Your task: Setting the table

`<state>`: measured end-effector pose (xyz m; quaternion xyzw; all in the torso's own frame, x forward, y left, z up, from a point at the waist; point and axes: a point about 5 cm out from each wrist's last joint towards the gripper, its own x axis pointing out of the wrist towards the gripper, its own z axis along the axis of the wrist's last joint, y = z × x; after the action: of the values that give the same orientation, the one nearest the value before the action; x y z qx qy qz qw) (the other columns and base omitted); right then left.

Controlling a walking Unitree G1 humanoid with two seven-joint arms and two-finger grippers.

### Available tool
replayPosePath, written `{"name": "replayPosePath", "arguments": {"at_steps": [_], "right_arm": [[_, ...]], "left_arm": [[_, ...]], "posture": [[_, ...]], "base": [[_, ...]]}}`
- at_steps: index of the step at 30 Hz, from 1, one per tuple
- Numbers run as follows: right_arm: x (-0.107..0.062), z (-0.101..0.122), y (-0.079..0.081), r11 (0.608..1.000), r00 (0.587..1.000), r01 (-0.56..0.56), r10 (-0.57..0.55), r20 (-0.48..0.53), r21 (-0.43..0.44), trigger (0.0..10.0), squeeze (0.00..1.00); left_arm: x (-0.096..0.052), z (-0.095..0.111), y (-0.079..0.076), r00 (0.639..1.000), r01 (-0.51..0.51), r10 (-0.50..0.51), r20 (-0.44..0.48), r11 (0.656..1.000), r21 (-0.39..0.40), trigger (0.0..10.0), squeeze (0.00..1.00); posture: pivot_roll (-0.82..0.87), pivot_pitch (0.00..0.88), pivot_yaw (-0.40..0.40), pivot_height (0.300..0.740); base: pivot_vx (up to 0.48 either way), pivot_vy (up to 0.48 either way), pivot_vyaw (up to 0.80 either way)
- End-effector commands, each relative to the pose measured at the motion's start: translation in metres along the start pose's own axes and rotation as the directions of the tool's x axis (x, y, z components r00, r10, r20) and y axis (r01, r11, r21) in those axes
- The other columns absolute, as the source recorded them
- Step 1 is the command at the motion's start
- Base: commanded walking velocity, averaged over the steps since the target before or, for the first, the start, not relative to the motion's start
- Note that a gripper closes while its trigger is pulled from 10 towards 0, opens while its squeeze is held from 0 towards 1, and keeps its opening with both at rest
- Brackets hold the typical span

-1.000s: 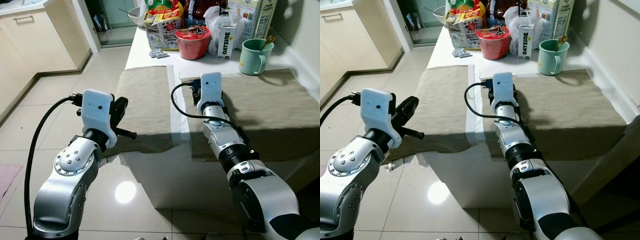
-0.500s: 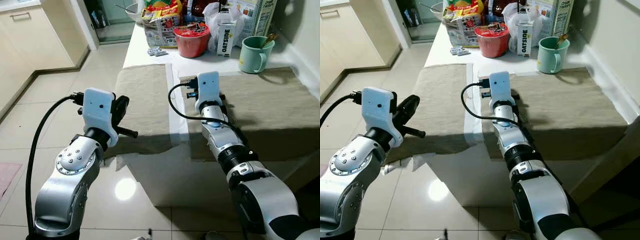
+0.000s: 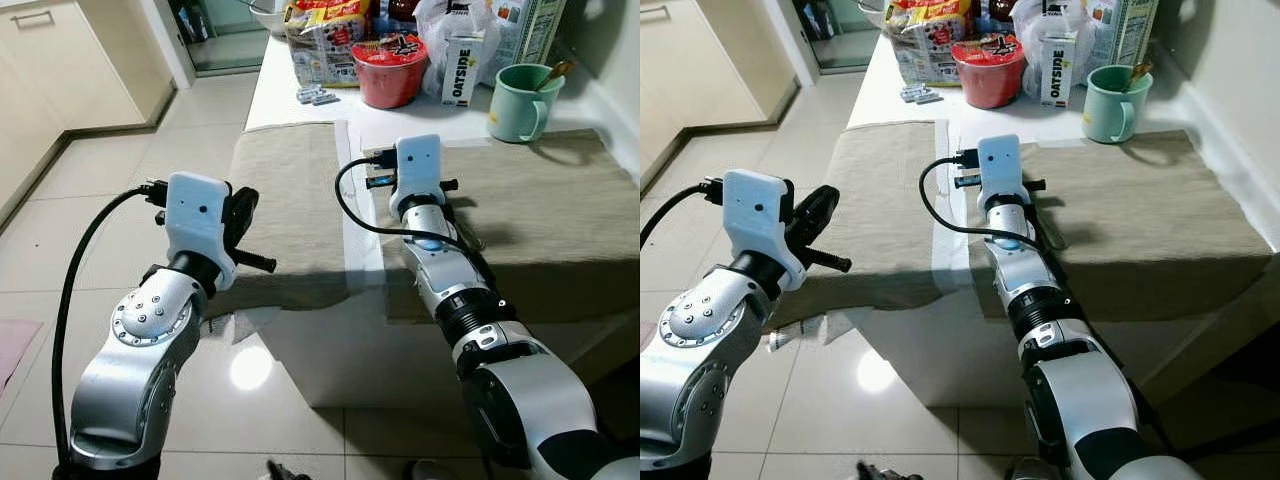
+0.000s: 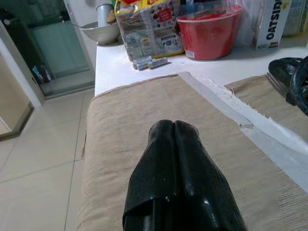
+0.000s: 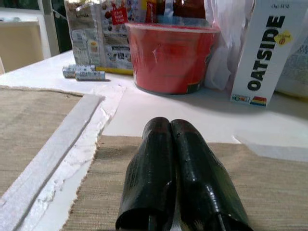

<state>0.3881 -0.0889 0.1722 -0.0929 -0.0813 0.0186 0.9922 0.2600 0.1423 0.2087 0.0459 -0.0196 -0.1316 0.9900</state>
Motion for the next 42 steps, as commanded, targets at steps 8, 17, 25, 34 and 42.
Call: {"name": "replayPosePath", "arguments": {"at_steps": [8,17,25,34,42], "right_arm": [[0.007,0.030,0.009,0.999,0.997,-0.032,0.032,0.077,-0.009,10.0,0.00],[0.005,0.027,-0.011,1.000,0.998,-0.018,0.017,0.064,0.008,10.0,1.00],[-0.006,0.016,-0.013,0.999,0.999,-0.034,0.034,0.038,-0.011,10.0,1.00],[-0.007,0.015,-0.012,0.999,0.999,-0.039,0.039,0.025,0.002,10.0,1.00],[-0.002,0.025,-0.012,0.999,0.998,-0.037,0.036,0.051,0.011,10.0,1.00]], "left_arm": [[0.002,0.001,0.003,1.000,-0.011,0.011,0.007,1.000,0.016,10.0,0.00],[0.006,0.002,0.000,1.000,-0.011,0.010,0.025,1.000,0.011,10.0,0.00],[0.007,0.001,-0.001,1.000,-0.007,0.006,0.027,1.000,0.009,10.0,0.00],[0.010,0.000,-0.004,0.999,0.001,-0.001,0.034,1.000,0.010,10.0,0.00],[0.013,0.001,-0.005,0.999,0.000,0.000,0.045,1.000,0.005,10.0,0.00]], "posture": [[0.01,0.058,0.162,0.740],[-0.01,0.034,0.147,0.740],[-0.01,0.018,0.146,0.740],[-0.02,0.015,0.146,0.740],[-0.03,0.013,0.141,0.740]], "base": [[0.000,0.000,0.00],[0.000,0.000,0.00],[0.000,0.000,0.00],[0.000,0.000,0.00],[0.000,0.000,0.00]]}}
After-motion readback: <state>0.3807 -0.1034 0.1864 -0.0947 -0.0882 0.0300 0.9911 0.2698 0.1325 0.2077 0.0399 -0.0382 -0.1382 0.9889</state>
